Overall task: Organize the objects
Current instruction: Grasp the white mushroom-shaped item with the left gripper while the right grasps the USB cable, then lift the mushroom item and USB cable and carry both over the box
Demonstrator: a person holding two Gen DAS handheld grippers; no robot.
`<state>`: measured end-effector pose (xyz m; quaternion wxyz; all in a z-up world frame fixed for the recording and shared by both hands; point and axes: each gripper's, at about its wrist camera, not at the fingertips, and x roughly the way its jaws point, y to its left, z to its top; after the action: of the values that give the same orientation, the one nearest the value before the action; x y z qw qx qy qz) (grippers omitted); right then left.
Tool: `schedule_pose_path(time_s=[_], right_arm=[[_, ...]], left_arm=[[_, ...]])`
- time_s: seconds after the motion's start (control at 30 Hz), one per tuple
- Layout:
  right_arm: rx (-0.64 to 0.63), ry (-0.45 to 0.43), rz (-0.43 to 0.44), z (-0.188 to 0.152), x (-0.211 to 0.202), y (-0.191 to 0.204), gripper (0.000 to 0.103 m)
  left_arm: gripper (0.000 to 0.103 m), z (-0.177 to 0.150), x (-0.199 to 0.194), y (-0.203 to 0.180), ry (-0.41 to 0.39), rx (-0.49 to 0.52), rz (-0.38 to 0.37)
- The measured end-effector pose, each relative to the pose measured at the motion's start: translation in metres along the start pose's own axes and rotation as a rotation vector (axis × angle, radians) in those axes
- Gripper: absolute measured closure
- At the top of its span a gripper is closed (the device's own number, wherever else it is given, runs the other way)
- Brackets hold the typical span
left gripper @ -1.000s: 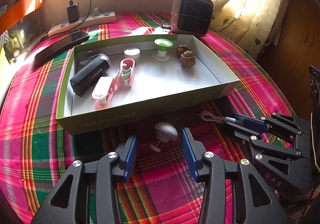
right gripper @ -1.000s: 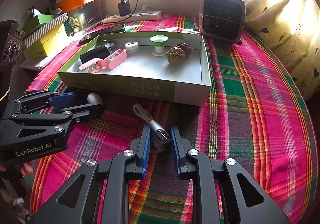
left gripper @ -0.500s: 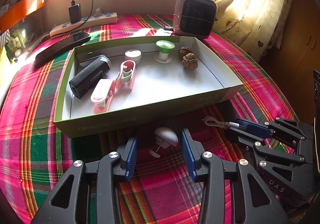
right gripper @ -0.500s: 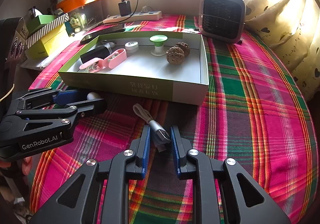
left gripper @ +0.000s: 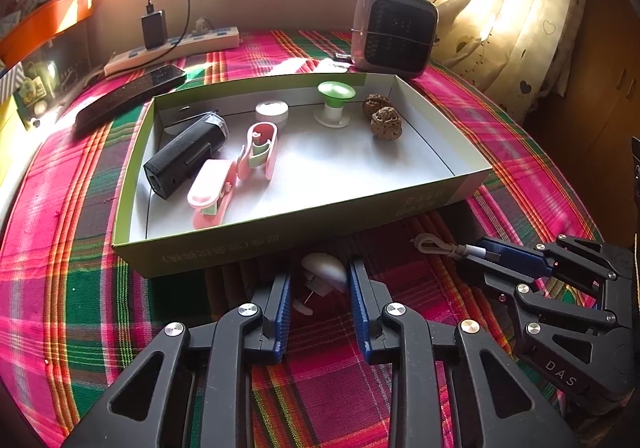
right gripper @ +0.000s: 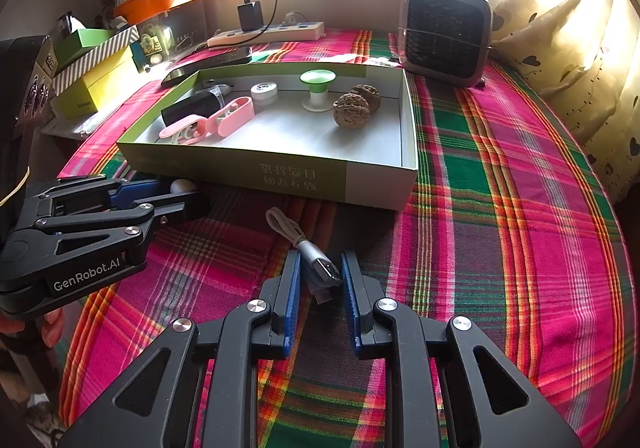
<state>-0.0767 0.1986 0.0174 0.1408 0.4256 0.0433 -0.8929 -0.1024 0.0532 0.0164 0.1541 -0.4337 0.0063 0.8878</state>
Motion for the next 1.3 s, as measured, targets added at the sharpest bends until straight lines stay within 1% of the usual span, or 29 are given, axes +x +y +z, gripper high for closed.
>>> schedule_pose_path(time_s=[0.03, 0.83, 1.03, 1.1, 1.17, 1.3], right_arm=[[0.000, 0.000, 0.000, 0.0000, 0.0000, 0.0001, 0.082], [-0.002, -0.011, 0.005, -0.0012, -0.0027, 0.0010, 0.083], [0.006, -0.014, 0.027, -0.0020, -0.0053, 0.0002, 0.083], [0.008, -0.019, 0.037, -0.0023, -0.0067, 0.0001, 0.086], [0.011, -0.026, 0.053, -0.0024, -0.0083, -0.0004, 0.086], [0.014, -0.024, 0.054, -0.0040, -0.0085, -0.0003, 0.086]], left_arm=[[0.081, -0.0002, -0.0001, -0.0001, 0.000, 0.004, 0.002], [0.081, -0.0012, -0.0015, 0.0008, -0.002, 0.004, 0.001], [0.081, -0.0033, -0.0028, 0.0010, -0.001, 0.000, -0.006], [0.081, -0.0032, -0.0037, 0.0005, -0.004, 0.001, -0.009], [0.081, -0.0034, -0.0056, 0.0004, -0.009, 0.002, -0.012], [0.081, -0.0035, -0.0067, -0.0001, -0.012, 0.005, -0.013]])
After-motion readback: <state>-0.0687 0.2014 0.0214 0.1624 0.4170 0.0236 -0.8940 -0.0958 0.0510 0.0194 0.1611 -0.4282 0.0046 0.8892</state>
